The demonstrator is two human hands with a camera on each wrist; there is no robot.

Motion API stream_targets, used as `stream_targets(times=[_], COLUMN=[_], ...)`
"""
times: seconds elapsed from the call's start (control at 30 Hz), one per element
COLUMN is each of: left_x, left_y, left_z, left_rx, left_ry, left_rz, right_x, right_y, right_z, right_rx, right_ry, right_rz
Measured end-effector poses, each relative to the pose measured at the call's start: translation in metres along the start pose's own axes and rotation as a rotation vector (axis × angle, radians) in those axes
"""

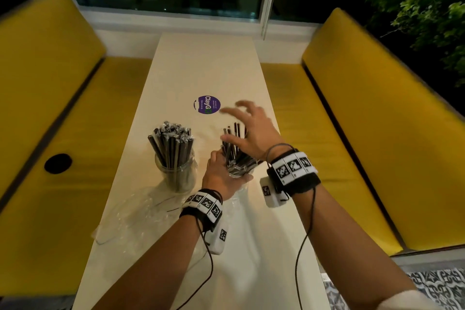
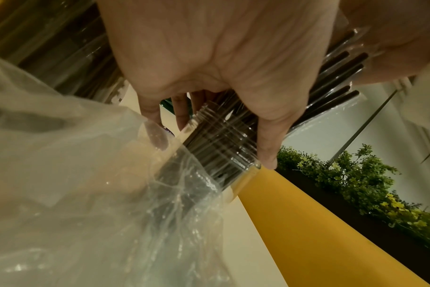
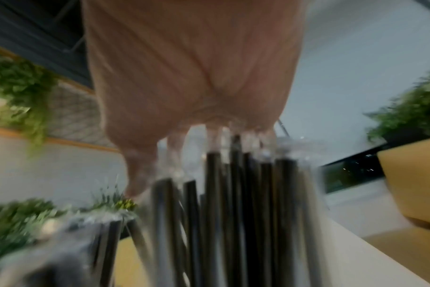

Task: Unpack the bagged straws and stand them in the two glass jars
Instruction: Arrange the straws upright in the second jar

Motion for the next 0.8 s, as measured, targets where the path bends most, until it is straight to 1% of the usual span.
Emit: stream_targets(times=[0.03, 0.07, 0.1, 0.13, 0.17, 0.23, 0.27, 0.3, 0.33, 0.37, 0.4, 0.43, 0.47, 0.5, 0.57, 0.6, 0.63, 0.67, 0.73, 0.77, 0.8], left_x=[0.000, 0.000, 0.000, 0.000, 0.000, -0.005, -0.005, -0.003, -0.001, 0.001, 0.002, 0.004, 0.004, 0.005, 0.007, 0.007, 0.004, 0.002, -0.004, -0.005, -0.005], left_y=[-0.001, -0.001, -0.001, 0.000, 0.000, -0.001, -0.004, -0.005, -0.004, -0.004, -0.004, -0.005, -0.006, -0.006, -0.007, -0.008, -0.009, -0.009, -0.005, -0.002, 0.000], left_z=[0.000, 0.001, 0.002, 0.003, 0.004, 0.004, 0.004, 0.005, 0.005, 0.004, 0.006, 0.007, 0.006, 0.006, 0.007, 0.007, 0.006, 0.005, 0.002, 0.002, 0.001], left_rx=[0.011, 0.017, 0.018, 0.014, 0.009, 0.015, 0.029, 0.032, 0.024, 0.020, 0.018, 0.020, 0.031, 0.038, 0.039, 0.053, 0.073, 0.082, 0.068, 0.053, 0.040], left_ry=[0.007, 0.000, -0.017, -0.039, -0.064, -0.142, -0.163, -0.167, -0.165, -0.161, -0.161, -0.158, -0.162, -0.165, -0.157, -0.154, -0.160, -0.166, -0.162, -0.150, -0.137], left_rz=[0.000, -0.016, -0.023, -0.016, 0.013, 0.087, 0.098, 0.101, 0.100, 0.106, 0.112, 0.122, 0.135, 0.139, 0.137, 0.152, 0.170, 0.169, 0.115, 0.083, 0.056], right_x=[0.008, 0.015, 0.020, 0.020, 0.013, -0.012, -0.029, -0.039, -0.041, -0.041, -0.041, -0.040, -0.038, -0.032, -0.013, -0.006, -0.001, 0.000, -0.011, -0.017, -0.020], right_y=[-0.009, -0.011, -0.006, 0.003, 0.014, 0.032, 0.031, 0.024, 0.013, -0.001, -0.005, -0.002, 0.006, 0.008, -0.008, -0.020, -0.025, -0.023, -0.011, -0.008, -0.008], right_z=[0.004, 0.007, 0.009, 0.009, 0.007, -0.007, -0.017, -0.023, -0.023, -0.026, -0.030, -0.035, -0.041, -0.046, -0.053, -0.056, -0.057, -0.056, -0.057, -0.059, -0.061], right_rx=[0.091, 0.126, 0.087, 0.002, -0.110, -0.356, -0.417, -0.395, -0.287, -0.168, -0.123, -0.145, -0.201, -0.197, -0.026, 0.033, 0.025, -0.048, -0.269, -0.343, -0.352], right_ry=[0.062, 0.107, 0.132, 0.123, 0.077, -0.118, -0.237, -0.329, -0.365, -0.361, -0.358, -0.362, -0.339, -0.282, -0.161, -0.114, -0.082, -0.075, -0.136, -0.184, -0.236], right_rz=[0.027, 0.057, 0.096, 0.135, 0.195, 0.318, 0.328, 0.274, 0.152, 0.055, 0.039, 0.095, 0.149, 0.165, 0.120, 0.106, 0.131, 0.192, 0.314, 0.309, 0.234])
Point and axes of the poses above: each hand's wrist, its own z-axis towards the middle knuckle, its own y-axis out of the back of the hand, x = y × z, the point moved 8 cm from there along z, towards the middle knuckle, and after that the axes turned 15 degrees about -z, right-handed, at the moved point
